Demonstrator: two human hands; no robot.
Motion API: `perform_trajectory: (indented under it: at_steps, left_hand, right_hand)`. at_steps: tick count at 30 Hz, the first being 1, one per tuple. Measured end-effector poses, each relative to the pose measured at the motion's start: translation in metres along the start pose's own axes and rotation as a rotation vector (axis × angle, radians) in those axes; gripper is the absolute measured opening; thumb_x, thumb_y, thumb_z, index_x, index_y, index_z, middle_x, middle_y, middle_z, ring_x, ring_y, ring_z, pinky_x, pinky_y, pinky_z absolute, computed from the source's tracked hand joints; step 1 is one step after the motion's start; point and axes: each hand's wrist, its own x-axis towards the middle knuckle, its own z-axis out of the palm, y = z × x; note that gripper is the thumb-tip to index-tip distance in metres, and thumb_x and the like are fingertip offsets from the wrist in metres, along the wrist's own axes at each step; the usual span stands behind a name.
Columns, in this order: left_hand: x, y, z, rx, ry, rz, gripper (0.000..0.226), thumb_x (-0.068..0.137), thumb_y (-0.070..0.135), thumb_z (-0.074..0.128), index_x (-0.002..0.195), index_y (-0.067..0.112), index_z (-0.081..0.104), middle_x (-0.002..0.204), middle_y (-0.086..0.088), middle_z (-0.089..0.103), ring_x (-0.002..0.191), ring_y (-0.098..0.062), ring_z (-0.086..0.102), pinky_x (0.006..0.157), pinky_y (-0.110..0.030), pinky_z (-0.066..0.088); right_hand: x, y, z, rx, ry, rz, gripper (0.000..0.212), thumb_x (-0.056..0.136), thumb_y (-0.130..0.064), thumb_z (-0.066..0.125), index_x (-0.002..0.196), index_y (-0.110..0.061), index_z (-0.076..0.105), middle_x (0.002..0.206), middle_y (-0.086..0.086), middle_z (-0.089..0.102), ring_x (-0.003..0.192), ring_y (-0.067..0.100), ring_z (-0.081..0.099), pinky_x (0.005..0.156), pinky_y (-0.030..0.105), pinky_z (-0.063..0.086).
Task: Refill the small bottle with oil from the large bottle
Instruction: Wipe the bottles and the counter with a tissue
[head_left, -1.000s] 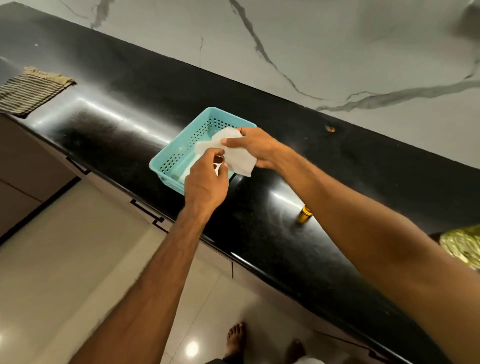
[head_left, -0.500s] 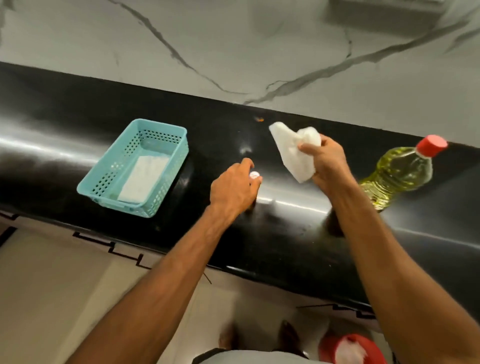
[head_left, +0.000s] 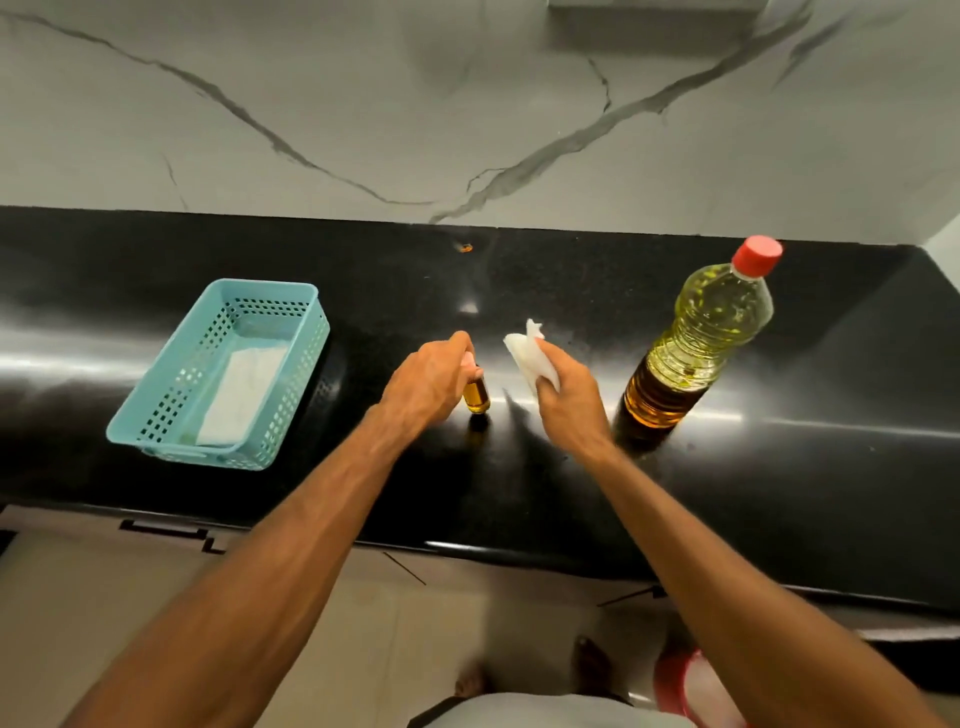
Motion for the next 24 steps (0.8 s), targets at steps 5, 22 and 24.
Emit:
perform_trajectory:
  at_steps: [5, 22, 24]
  left_hand:
    - [-0.012, 0.017, -0.025, -0.087, 0.081, 0.156, 0.017, 0.096, 0.032, 0.053, 0.100, 0.016, 0.052, 0.082, -0.001, 0.060, 0.070, -0.017, 0.056, 0.058, -0.025, 0.039]
    - [-0.031, 0.056, -0.054, -0.019, 0.072, 0.211, 0.022, 0.095, 0.031, 0.054, 0.109, 0.014, 0.054, 0.092, -0.003, 0.061, 0.077, -0.014, 0.056, 0.067, -0.023, 0.040]
    - [-0.033, 0.059, -0.054, -0.011, 0.042, 0.233, 0.019, 0.095, 0.029, 0.054, 0.108, 0.015, 0.053, 0.093, -0.001, 0.060, 0.079, -0.013, 0.055, 0.072, -0.026, 0.042]
  right_hand:
    - [-0.011, -0.010, 0.014, -0.016, -0.102, -0.193, 0.057, 0.090, 0.008, 0.048, 0.140, -0.020, 0.051, 0.119, 0.007, 0.067, 0.104, 0.021, 0.063, 0.089, 0.023, 0.049]
    - [-0.042, -0.018, -0.005, 0.222, 0.013, -0.158, 0.039, 0.098, -0.003, 0.045, 0.131, -0.020, 0.059, 0.101, -0.002, 0.067, 0.088, 0.000, 0.059, 0.082, 0.023, 0.053]
    - [-0.036, -0.029, -0.014, 0.300, 0.039, -0.221, 0.038, 0.097, -0.002, 0.047, 0.130, -0.017, 0.060, 0.102, -0.006, 0.066, 0.090, -0.007, 0.060, 0.080, 0.014, 0.050]
